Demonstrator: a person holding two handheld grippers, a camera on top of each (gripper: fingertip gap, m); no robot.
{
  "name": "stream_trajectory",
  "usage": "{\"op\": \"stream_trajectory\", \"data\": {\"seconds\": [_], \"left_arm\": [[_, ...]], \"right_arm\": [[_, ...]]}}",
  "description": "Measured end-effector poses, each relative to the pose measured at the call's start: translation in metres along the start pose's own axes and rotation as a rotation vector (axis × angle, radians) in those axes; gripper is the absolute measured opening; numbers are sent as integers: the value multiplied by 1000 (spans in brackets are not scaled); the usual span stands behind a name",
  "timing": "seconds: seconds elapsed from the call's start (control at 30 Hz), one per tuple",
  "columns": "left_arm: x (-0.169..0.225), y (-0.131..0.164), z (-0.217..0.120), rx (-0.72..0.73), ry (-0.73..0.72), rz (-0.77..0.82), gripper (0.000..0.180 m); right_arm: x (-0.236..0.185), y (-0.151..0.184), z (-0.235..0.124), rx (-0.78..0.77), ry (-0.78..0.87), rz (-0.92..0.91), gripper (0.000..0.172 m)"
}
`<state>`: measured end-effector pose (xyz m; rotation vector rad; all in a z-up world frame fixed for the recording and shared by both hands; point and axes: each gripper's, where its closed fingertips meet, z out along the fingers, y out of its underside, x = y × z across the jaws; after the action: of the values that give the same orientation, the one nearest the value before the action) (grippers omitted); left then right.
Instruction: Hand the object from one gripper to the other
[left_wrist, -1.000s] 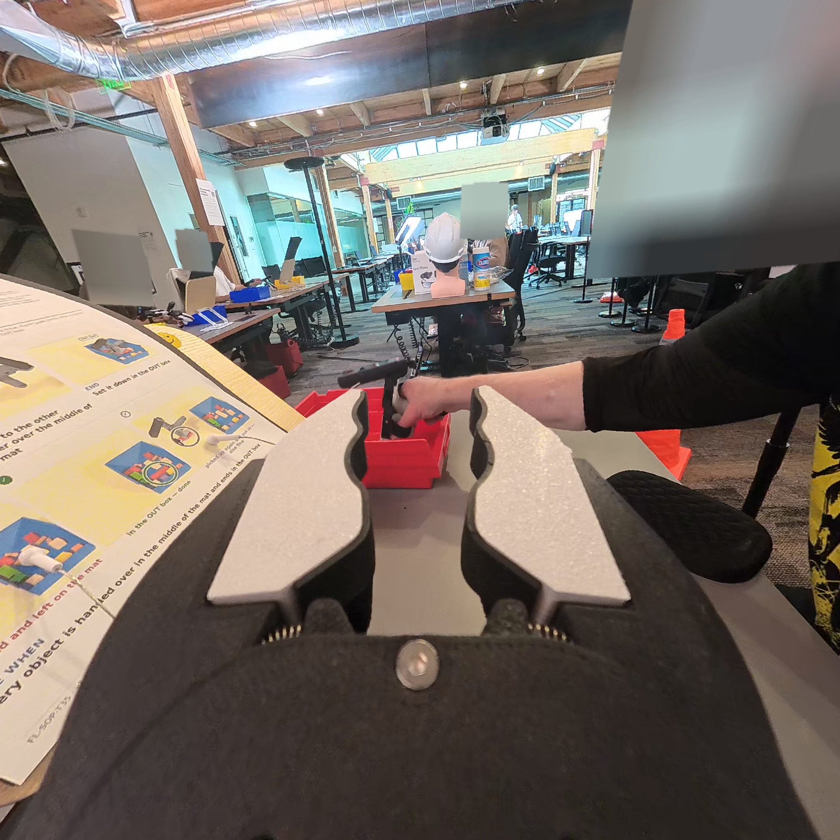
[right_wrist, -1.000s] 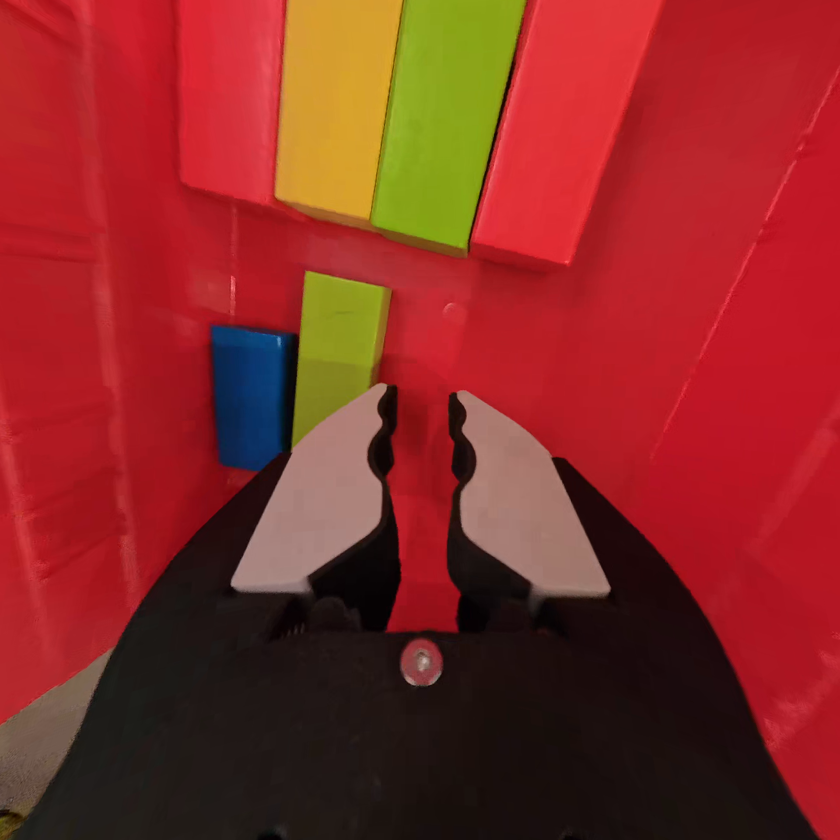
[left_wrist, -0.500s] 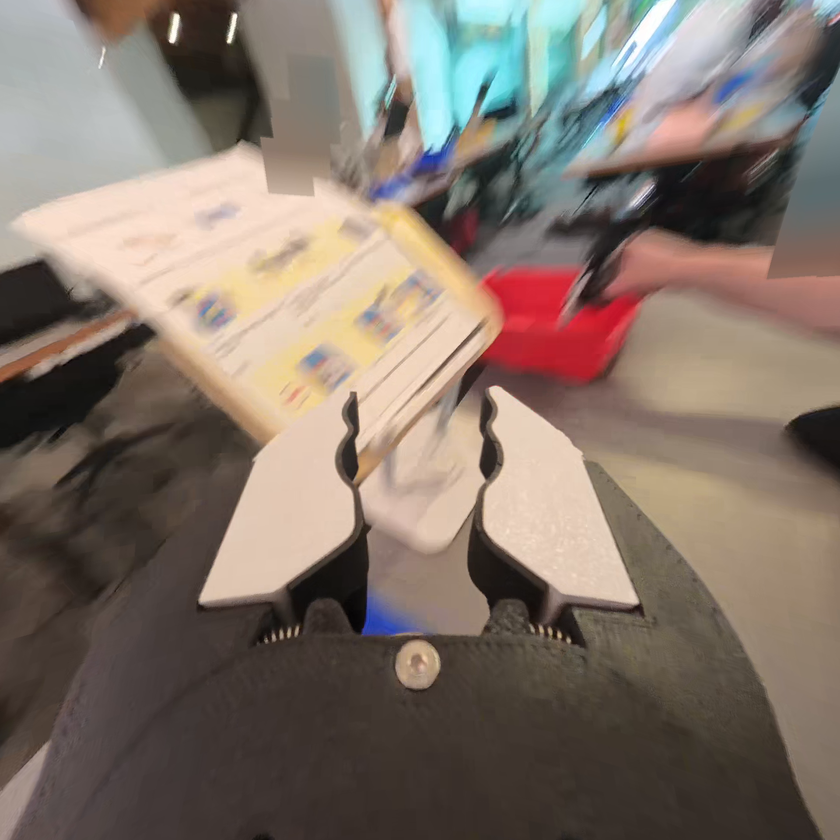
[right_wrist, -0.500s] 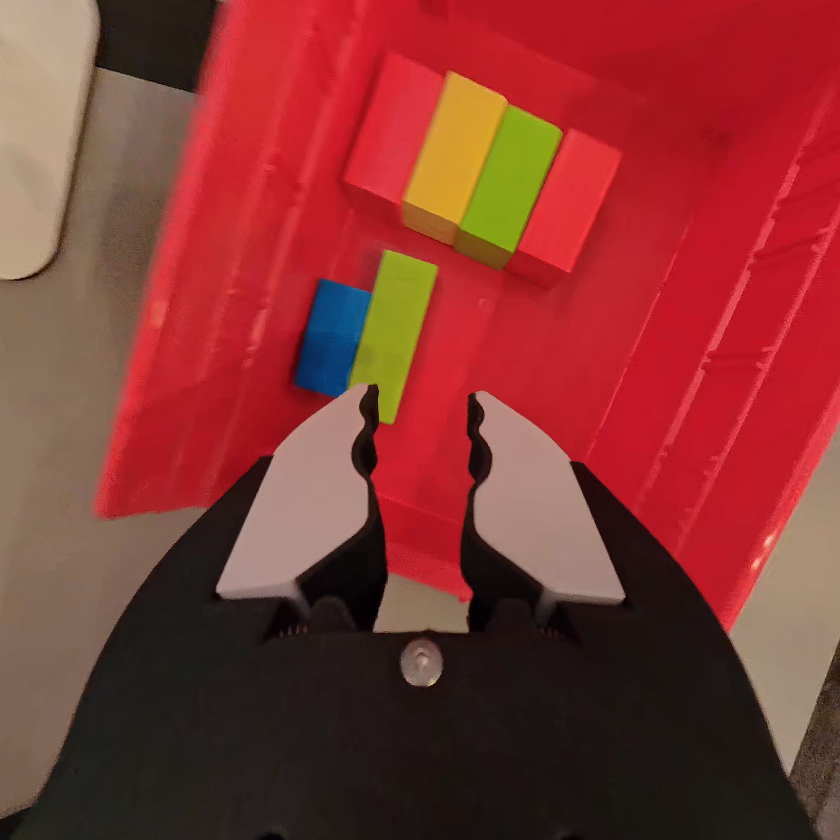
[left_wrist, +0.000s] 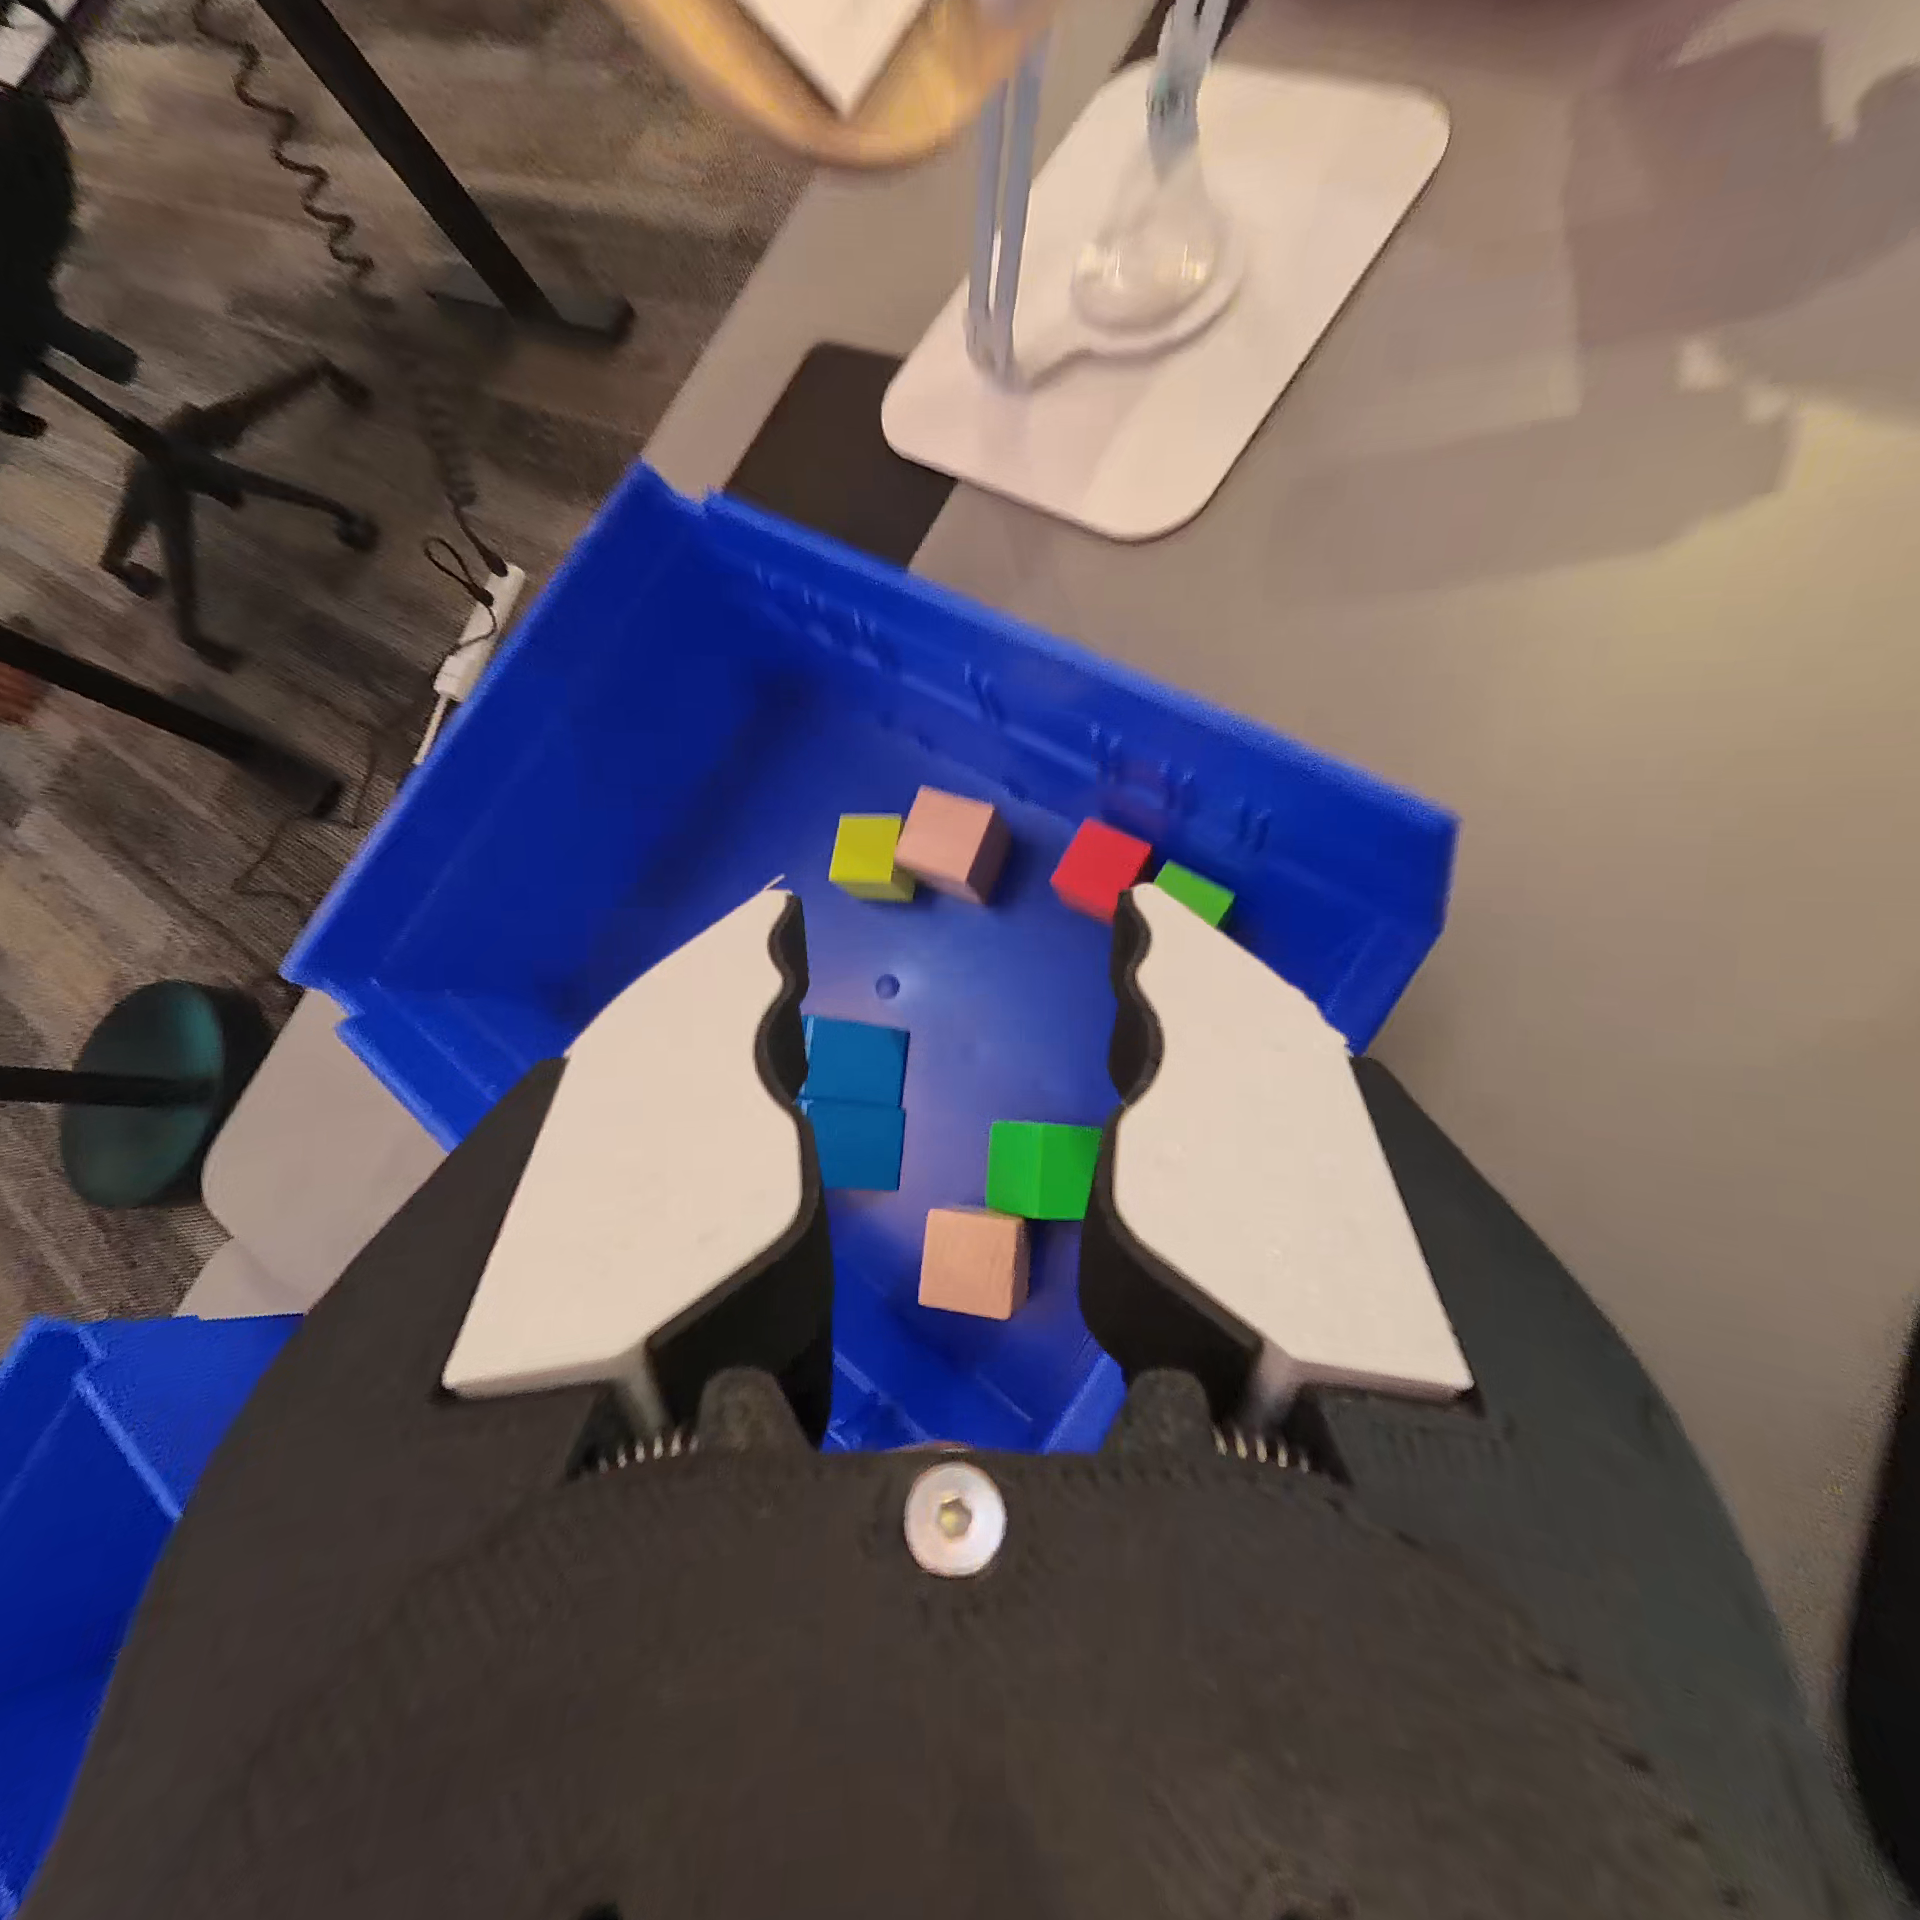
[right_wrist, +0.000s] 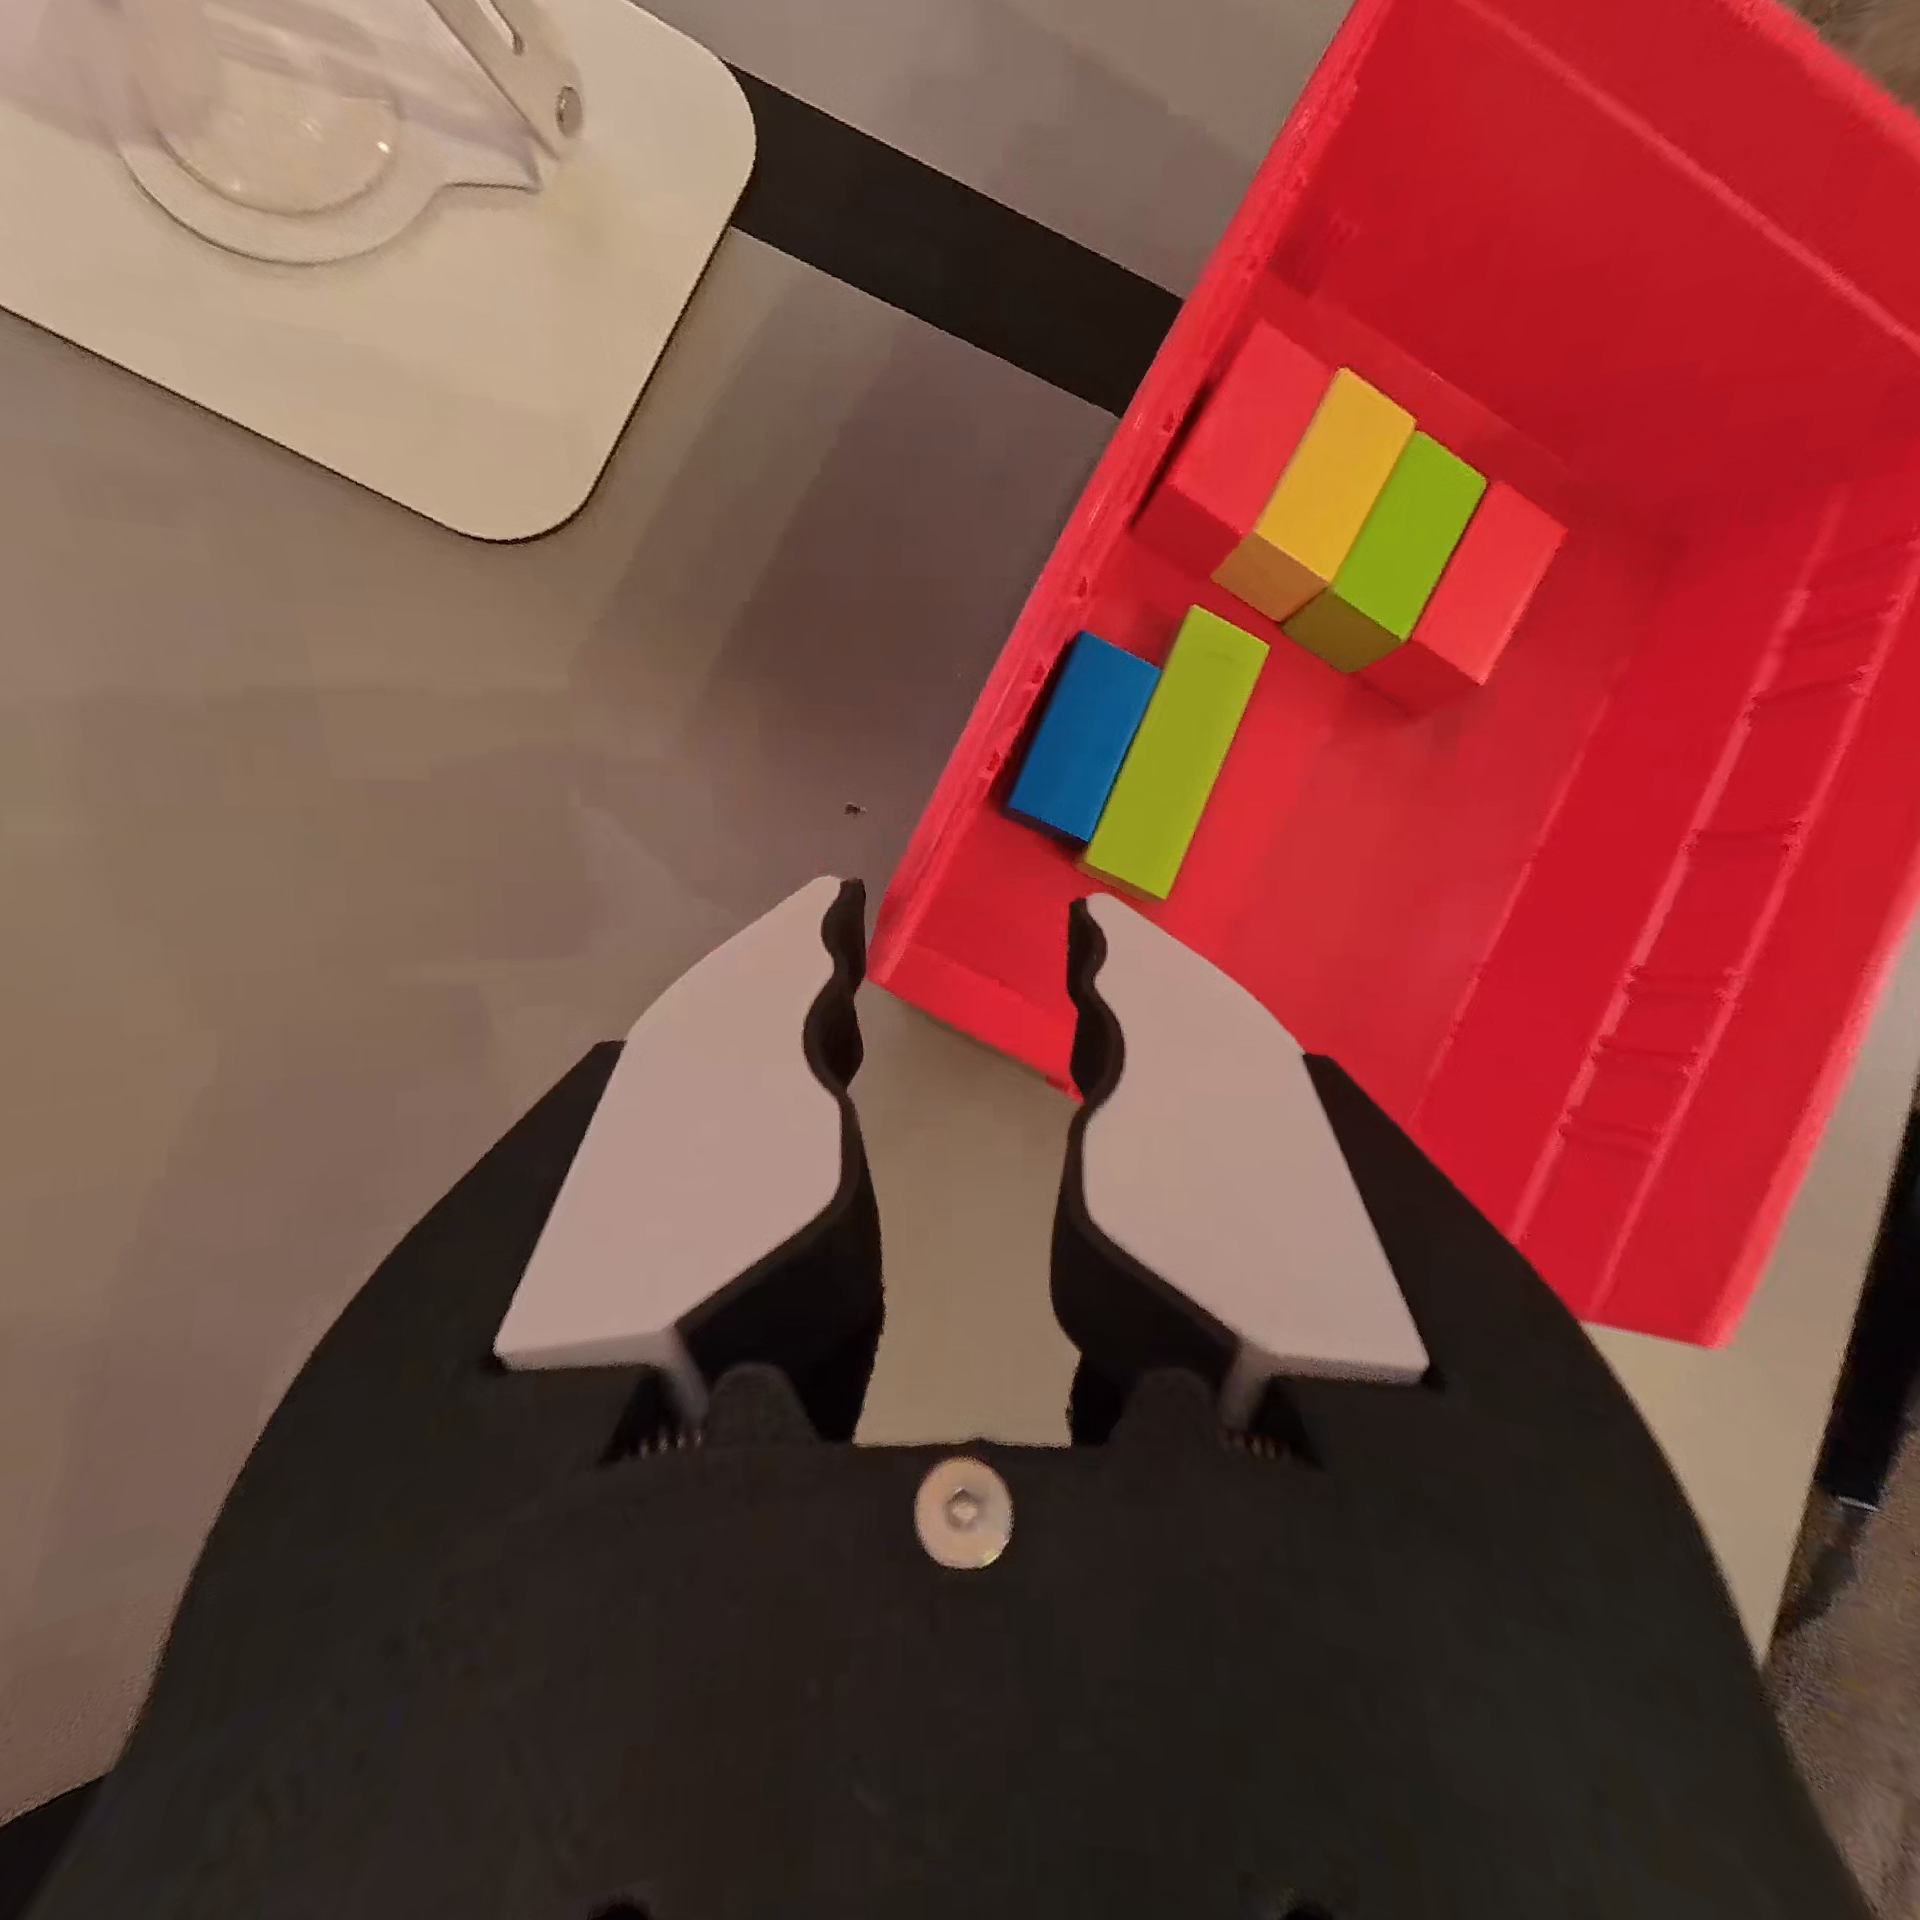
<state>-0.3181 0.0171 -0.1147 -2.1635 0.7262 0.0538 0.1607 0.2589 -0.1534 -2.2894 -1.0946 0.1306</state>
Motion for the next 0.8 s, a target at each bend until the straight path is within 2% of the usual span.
{"op": "stream_trajectory", "data": {"seconds": [0.03,0.2,0.37,0.47,0.67,0.8], "left_arm": [[-1,6,3,-8,9,2,56],[-11,21,2,-6,16,14,54],[-15,10,19,51,55,45,51],[-16,12,45,-27,75,119,51],[-12,45,111,-296,189,258,51],[-6,61,133,-391,229,305,49]], "right_arm": [[1,1,-3,-1,17,4,36],[0,1,-22,25,65,9,36],[-21,-8,-37,80,46,-3,37],[-36,-14,-44,113,25,-13,37],[-62,-18,-53,160,-19,-47,37],[-71,-14,-52,170,-45,-56,37]]}}
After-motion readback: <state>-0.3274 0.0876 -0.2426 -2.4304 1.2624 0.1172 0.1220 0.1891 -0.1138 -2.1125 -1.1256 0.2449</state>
